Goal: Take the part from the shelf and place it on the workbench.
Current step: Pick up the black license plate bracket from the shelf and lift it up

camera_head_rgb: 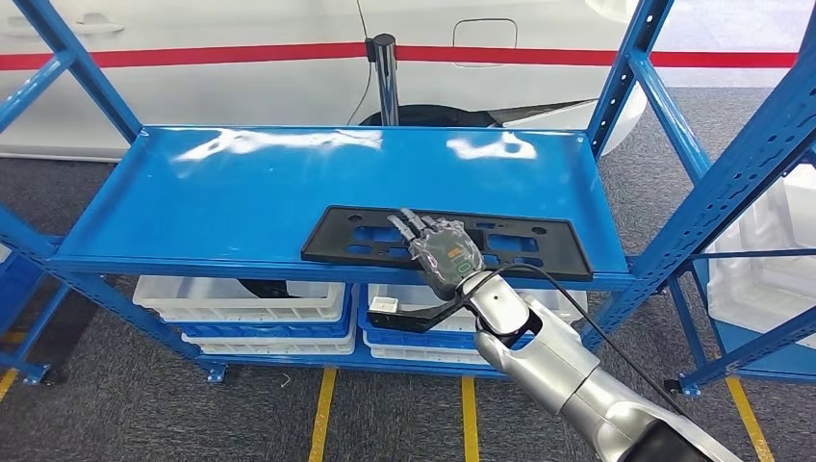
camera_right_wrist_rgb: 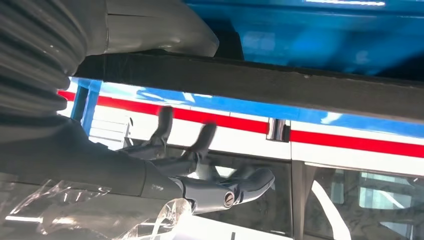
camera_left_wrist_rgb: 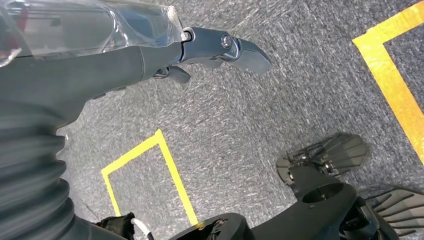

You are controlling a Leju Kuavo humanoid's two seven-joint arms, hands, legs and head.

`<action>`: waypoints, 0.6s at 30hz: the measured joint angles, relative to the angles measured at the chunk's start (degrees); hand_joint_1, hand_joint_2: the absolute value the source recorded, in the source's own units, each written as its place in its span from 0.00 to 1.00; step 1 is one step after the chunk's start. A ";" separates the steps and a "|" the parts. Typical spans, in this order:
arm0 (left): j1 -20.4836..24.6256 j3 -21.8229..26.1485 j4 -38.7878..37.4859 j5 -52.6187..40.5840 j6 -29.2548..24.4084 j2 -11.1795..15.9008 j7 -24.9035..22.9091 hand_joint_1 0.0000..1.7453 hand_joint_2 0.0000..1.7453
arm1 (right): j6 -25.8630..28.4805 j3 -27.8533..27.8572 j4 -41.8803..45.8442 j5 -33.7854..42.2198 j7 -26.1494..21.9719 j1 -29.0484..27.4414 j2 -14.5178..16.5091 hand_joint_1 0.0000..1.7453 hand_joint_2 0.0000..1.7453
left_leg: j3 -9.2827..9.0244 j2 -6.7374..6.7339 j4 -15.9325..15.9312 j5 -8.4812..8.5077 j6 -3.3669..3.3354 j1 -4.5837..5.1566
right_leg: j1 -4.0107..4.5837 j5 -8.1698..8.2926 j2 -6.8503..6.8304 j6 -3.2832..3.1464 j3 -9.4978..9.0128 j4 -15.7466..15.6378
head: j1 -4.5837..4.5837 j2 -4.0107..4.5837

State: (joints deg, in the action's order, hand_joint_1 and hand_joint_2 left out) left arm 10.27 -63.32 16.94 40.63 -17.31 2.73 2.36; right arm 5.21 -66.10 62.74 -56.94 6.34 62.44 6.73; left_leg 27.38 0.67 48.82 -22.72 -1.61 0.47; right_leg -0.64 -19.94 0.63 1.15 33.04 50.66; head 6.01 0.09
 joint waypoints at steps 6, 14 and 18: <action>-0.01 0.04 0.00 0.28 0.06 -0.02 -0.18 0.00 1.00 | -0.36 0.00 -0.33 0.34 0.00 0.00 0.00 0.00 1.00 | 0.03 0.00 0.00 0.00 0.00 0.00 | 0.00 0.00 0.00 0.00 0.04 0.00 | 0.00 -0.01; -0.41 0.34 0.00 0.86 0.04 -0.02 -0.39 0.00 1.00 | -3.92 0.00 -1.41 0.62 3.19 -0.01 0.04 0.00 1.00 | 0.13 0.00 0.00 0.00 0.00 0.00 | 0.00 0.00 0.00 0.00 0.11 0.00 | 0.00 0.00; -0.61 1.02 -0.03 0.99 0.04 -0.04 -0.39 0.00 1.00 | -4.95 0.01 -3.17 1.10 4.73 0.03 0.58 0.00 1.00 | 0.15 0.01 0.00 0.00 0.00 0.00 | 0.00 0.00 -0.01 0.00 0.13 0.00 | 0.00 0.00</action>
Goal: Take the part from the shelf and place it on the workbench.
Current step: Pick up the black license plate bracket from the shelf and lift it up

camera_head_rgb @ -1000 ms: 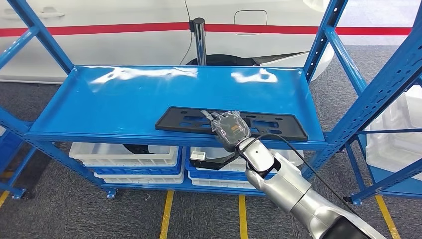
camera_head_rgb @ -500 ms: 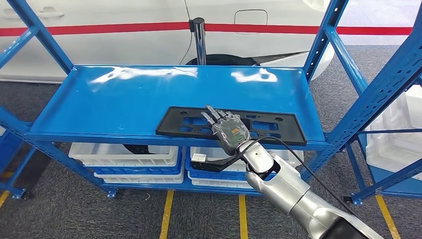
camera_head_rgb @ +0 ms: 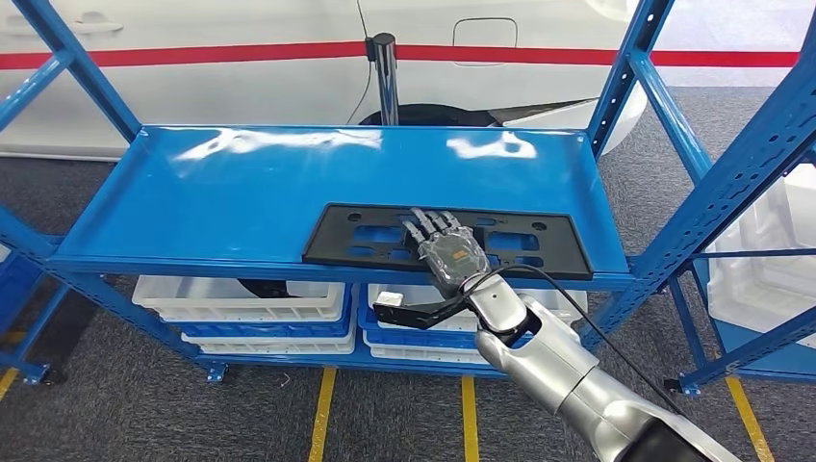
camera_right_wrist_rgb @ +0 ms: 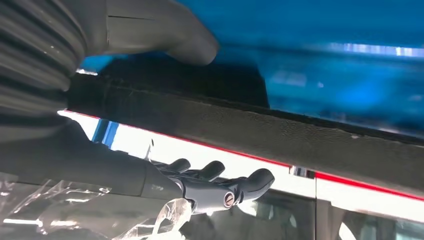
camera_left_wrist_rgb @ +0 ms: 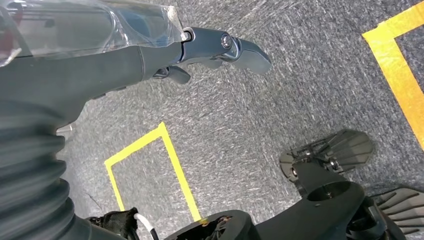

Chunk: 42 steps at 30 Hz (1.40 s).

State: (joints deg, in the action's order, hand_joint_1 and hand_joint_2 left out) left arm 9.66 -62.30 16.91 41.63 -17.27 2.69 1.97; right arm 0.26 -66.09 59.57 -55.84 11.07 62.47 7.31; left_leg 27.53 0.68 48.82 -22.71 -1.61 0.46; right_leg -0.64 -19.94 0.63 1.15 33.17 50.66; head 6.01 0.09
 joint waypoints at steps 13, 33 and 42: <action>-0.39 0.44 -0.08 0.34 -0.04 0.00 -0.27 0.00 1.00 | -0.26 0.19 -2.96 0.37 3.33 0.20 1.25 0.86 1.00 | -0.06 0.00 0.00 -0.01 -0.01 0.00 | 0.00 0.00 0.00 0.00 -0.11 0.00 | 0.00 0.00; -0.39 0.44 -0.10 -0.46 0.01 0.00 -0.77 0.00 1.00 | -0.10 1.62 -4.50 1.10 3.51 0.41 2.21 1.00 1.00 | -0.22 0.00 0.00 -0.01 -0.01 0.00 | 0.00 0.00 0.00 0.00 -0.22 0.00 | 0.00 0.00; -0.35 0.44 -0.12 -0.55 0.00 0.00 -0.71 0.00 1.00 | 0.54 1.73 -4.83 0.58 3.34 0.59 2.33 1.00 1.00 | -0.22 0.00 -0.01 -0.02 -0.01 0.00 | 0.00 -0.01 0.00 0.00 -0.22 0.00 | 0.00 0.00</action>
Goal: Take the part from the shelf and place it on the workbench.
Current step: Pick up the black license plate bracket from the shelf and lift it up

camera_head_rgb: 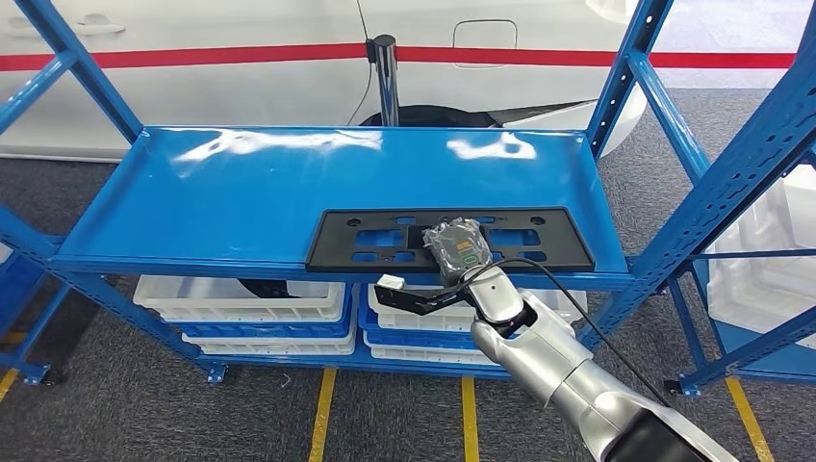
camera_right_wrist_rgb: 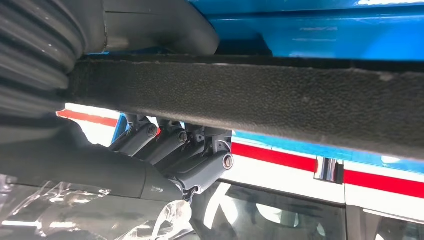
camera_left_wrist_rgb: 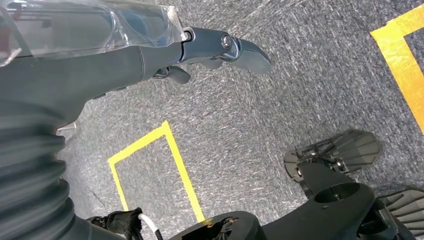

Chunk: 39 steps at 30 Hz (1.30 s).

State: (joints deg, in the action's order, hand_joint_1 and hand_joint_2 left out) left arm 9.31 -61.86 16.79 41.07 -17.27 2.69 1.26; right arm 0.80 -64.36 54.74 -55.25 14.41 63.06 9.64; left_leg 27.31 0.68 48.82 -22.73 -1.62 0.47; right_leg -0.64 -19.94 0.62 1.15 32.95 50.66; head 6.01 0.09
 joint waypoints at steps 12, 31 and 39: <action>0.08 -0.01 0.00 -0.52 -0.87 0.00 0.24 0.00 1.00 | 1.00 0.22 -0.01 -1.16 -0.13 -0.03 -0.02 1.00 1.00 | -0.01 0.00 0.00 0.00 0.00 0.00 | 0.00 0.00 0.00 0.00 0.00 0.00 | 0.00 0.00; 0.27 -0.02 -0.09 -1.37 0.05 0.00 -0.10 0.00 1.00 | 9.09 0.30 0.37 -8.78 0.17 -1.40 -0.79 1.00 1.00 | 0.07 -0.01 0.02 0.01 0.01 0.00 | 0.00 0.00 0.01 0.00 0.10 0.00 | 0.00 0.00; 0.38 -0.02 -0.09 -1.97 1.40 0.00 -0.69 0.00 1.00 | 16.04 1.67 5.34 -16.32 -0.78 -2.69 -2.46 1.00 1.00 | 0.20 -0.02 0.02 0.01 0.01 0.00 | 0.00 0.00 0.05 0.00 0.25 0.00 | 0.00 0.00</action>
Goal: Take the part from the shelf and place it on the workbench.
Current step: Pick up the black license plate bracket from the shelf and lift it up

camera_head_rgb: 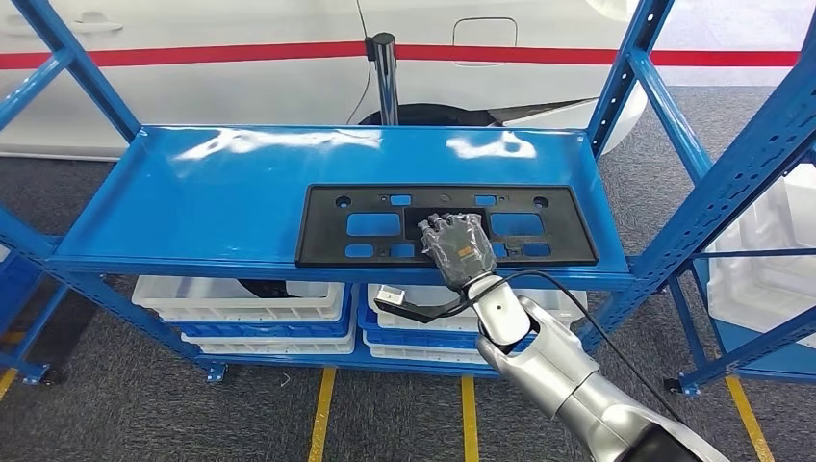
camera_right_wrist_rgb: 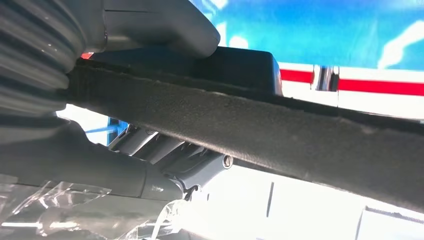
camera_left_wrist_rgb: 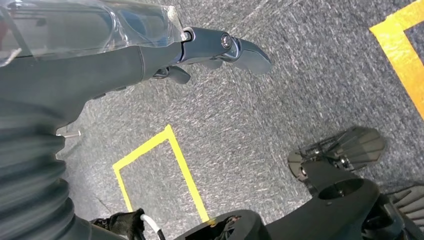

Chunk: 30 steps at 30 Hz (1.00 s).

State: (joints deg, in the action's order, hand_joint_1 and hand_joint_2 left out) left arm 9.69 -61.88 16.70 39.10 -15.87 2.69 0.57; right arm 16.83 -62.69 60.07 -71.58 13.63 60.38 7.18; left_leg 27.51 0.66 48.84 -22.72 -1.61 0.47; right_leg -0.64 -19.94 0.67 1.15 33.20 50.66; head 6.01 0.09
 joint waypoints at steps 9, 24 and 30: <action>-0.01 0.04 0.00 1.07 1.35 0.00 0.74 0.00 1.00 | -0.40 0.95 3.56 -0.78 -1.11 -0.43 -0.86 1.00 1.00 | 0.04 0.00 0.06 -0.04 -0.06 0.02 | -0.03 0.01 -0.01 0.02 0.01 -0.01 | 0.00 0.00; 0.03 0.10 -0.02 1.60 2.11 -0.11 0.70 0.00 1.00 | -1.46 1.03 5.33 -0.21 -1.55 -1.39 -1.58 1.00 1.00 | 0.15 -0.42 -0.33 1.24 -1.62 -0.87 | -0.46 -9.15 -0.18 2.29 6.66 17.00 | -0.04 0.02; 0.19 0.12 -0.03 1.79 2.25 -0.12 0.70 0.00 1.00 | -1.82 1.03 5.33 0.05 -1.55 -1.69 -1.97 1.00 1.00 | 0.37 -0.35 0.07 1.17 -0.10 -1.65 | -1.18 -2.17 -0.29 2.94 -2.05 1.95 | -0.05 0.02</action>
State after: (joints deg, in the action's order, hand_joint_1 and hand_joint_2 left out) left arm 9.88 -61.76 16.67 40.89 -13.62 2.57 1.27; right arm 15.02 -61.66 65.40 -71.53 12.08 58.69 5.21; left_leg 27.88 0.30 48.91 -21.55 -1.71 -1.18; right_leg -1.82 -22.11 0.39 4.10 31.15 52.61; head 5.96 0.10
